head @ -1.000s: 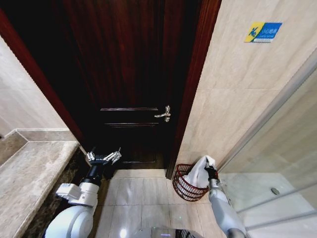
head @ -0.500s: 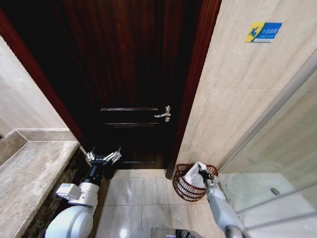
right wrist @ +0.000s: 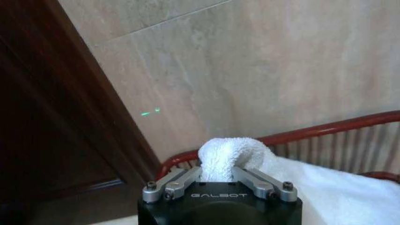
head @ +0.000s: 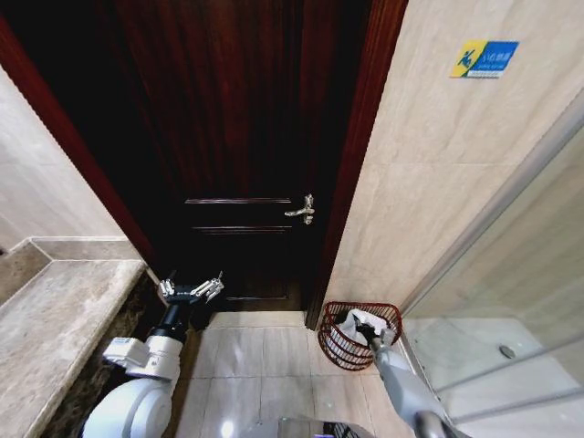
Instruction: Discard the used towel into the hamper.
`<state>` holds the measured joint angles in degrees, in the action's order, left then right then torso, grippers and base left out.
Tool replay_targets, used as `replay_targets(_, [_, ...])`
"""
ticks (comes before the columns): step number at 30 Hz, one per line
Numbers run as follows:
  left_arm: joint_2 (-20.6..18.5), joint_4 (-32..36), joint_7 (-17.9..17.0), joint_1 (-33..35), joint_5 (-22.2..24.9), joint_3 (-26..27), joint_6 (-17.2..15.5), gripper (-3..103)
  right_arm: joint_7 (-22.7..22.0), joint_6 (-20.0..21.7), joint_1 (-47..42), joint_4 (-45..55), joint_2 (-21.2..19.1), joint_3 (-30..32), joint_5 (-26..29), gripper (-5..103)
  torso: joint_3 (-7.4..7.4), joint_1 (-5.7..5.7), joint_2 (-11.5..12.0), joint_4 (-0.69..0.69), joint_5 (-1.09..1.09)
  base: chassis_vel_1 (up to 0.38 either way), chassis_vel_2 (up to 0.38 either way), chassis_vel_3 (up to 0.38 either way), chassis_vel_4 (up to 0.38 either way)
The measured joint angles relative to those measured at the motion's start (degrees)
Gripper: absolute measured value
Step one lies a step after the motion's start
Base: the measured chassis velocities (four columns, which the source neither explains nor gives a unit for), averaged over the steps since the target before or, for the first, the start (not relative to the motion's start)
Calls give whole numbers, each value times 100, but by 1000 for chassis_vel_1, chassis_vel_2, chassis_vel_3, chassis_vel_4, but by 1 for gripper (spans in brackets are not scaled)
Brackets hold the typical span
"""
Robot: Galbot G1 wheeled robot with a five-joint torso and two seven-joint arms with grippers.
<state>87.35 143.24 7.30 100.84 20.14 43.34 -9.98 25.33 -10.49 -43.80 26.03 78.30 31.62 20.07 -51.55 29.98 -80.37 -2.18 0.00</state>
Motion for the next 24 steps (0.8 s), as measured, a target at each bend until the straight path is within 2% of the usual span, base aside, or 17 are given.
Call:
replay_targets(1, [0,0,0,0,0,0,0,100,169,72,90,-100,-10,1,-51,5,0,0,0,0,-1,0,0,0,0])
replay_targets(2, [0,0,0,0,0,0,0,100,335,254,201,-199,-41,1,-328,15,0,0,0,1,0,0,0,0,0])
replay_targets(3, [0,0,0,0,0,0,0,100,375,399,285,-272,-64,5,-529,15,0,0,0,2,1,0,0,0,0])
replay_targets(4, [0,0,0,0,0,0,0,100,375,399,285,-272,-64,5,-529,15,0,0,0,2,1,0,0,0,0])
replay_targets(7, [0,0,0,0,0,0,0,100,169,917,585,-530,-121,4,-618,32,0,0,0,0,1,0,0,0,0])
replay_targets(8, [0,0,0,0,0,0,0,100,169,917,585,-530,-121,4,-618,32,0,0,0,0,1,0,0,0,0])
replay_targets(9, [0,0,0,0,0,0,0,100,74,1026,626,-570,-158,-37,-751,37,0,0,0,0,0,0,0,0,0])
replay_targets(11, [0,0,0,0,0,0,0,100,-54,1008,619,-526,-218,-75,-1269,47,0,1,0,3,2,0,0,0,0])
replay_targets(12, [0,0,0,0,0,0,0,100,-54,1008,619,-526,-218,-75,-1269,47,0,1,0,3,2,0,0,0,0])
replay_targets(15, [0,0,0,0,0,0,0,100,20,1033,437,-103,-370,-214,-1606,64,0,0,-1,2,-1,0,0,0,0])
replay_targets(16, [0,0,0,0,0,0,0,100,20,1033,437,-103,-370,-214,-1606,64,0,0,-1,2,-1,0,0,0,0])
replay_targets(19, [0,0,0,0,0,0,0,100,-54,889,261,181,-511,-185,-1469,75,0,0,-1,0,0,0,0,0,0])
replay_targets(20, [0,0,0,0,0,0,0,100,-54,889,261,181,-511,-185,-1469,75,0,0,-1,0,0,0,0,0,0])
replay_targets(22, [-1,0,0,0,0,0,0,100,-175,808,-13,526,-627,-159,-1126,86,0,0,0,1,0,0,0,0,0])
replay_targets(24, [0,0,0,0,0,0,0,100,-196,808,-69,599,-642,-152,-1073,86,0,1,0,1,1,0,0,0,0])
